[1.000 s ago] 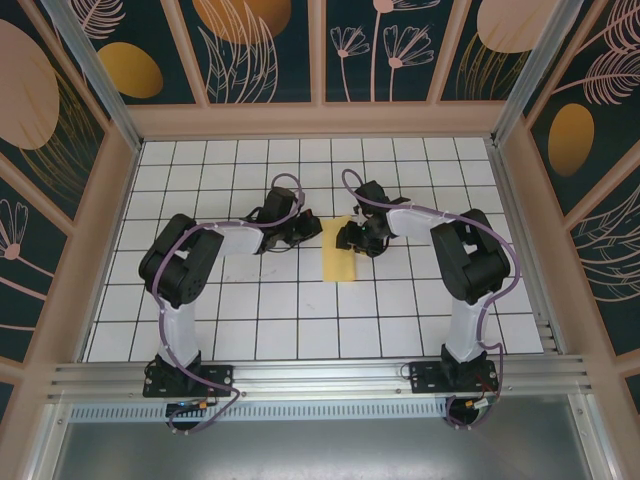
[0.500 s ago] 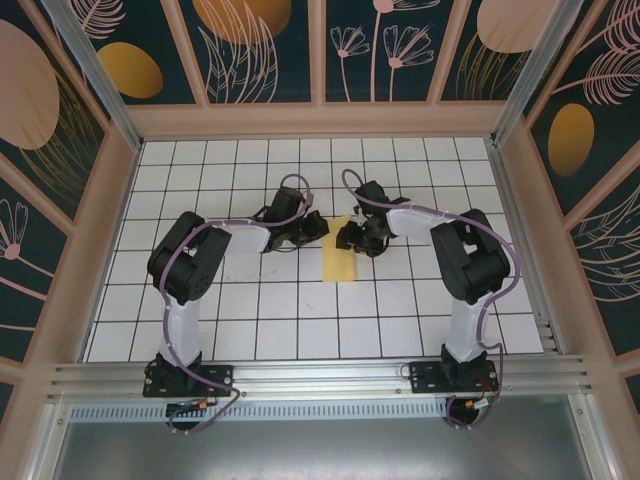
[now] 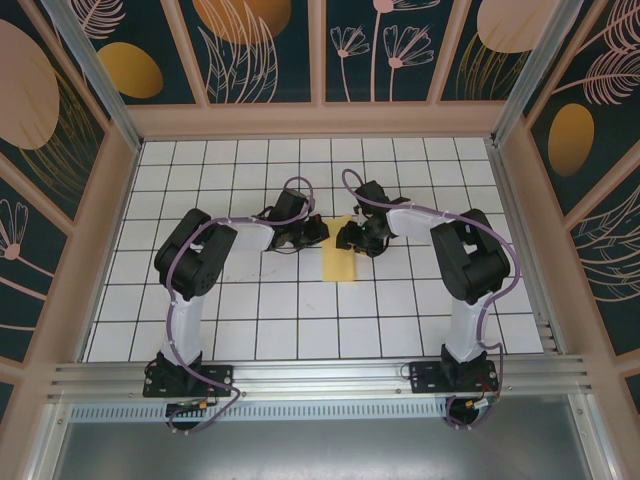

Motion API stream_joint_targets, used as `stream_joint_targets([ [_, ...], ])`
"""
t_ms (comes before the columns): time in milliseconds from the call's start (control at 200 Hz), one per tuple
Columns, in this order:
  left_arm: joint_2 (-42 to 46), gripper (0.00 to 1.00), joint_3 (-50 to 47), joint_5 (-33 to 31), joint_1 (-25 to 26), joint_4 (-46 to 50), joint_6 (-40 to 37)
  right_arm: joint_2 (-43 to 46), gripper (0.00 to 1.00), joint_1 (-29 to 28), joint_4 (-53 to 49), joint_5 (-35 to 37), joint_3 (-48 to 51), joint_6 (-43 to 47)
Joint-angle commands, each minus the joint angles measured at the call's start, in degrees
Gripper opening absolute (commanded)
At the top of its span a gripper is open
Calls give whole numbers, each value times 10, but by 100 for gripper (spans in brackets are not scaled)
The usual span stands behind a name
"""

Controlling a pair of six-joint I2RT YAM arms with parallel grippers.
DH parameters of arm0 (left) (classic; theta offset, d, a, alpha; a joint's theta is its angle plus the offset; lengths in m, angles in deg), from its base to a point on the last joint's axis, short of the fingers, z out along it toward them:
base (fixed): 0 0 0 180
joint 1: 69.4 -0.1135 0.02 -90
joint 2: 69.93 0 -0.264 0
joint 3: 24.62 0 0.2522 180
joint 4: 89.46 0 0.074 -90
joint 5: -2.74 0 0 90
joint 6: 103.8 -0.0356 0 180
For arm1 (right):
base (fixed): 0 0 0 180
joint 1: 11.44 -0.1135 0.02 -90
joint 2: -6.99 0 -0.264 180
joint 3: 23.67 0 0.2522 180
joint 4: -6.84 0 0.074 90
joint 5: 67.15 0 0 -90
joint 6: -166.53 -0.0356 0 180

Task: Fold a paper plane with a square sheet of paper (pick it up from the middle)
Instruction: Hold the square sheet of paper at the center of the table, then fold the square sheet of paper in half at the center of the table.

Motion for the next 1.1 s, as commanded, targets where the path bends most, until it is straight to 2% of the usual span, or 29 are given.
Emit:
stream_joint_targets([
  [0,-25,0,11,-17,4,54,-19,-160,56,-9,52,71,67,7],
  [120,-32,0,9,-39,4,84,-27,-133,56,-9,52,57,64,2],
  [245,-38,0,-3,-55,4,98,-31,-67,56,-9,55,37,56,-6],
  [465,-44,0,-21,-74,4,101,-36,53,66,9,51,44,39,-25],
  [550,-48,0,-20,-76,4,102,-38,89,66,16,62,52,42,-23],
  [636,-50,0,-19,-77,4,103,-40,107,64,19,80,30,43,-13],
  [736,-52,0,-18,-78,4,105,-41,104,55,18,107,-28,44,-11],
  [896,-57,0,-21,-79,4,102,-37,81,23,19,142,-88,41,-19],
  [1011,-60,0,-20,-79,4,101,-34,48,8,20,139,-104,28,-16],
  [1096,-60,0,-20,-83,4,104,-33,24,4,23,133,-106,20,-15],
])
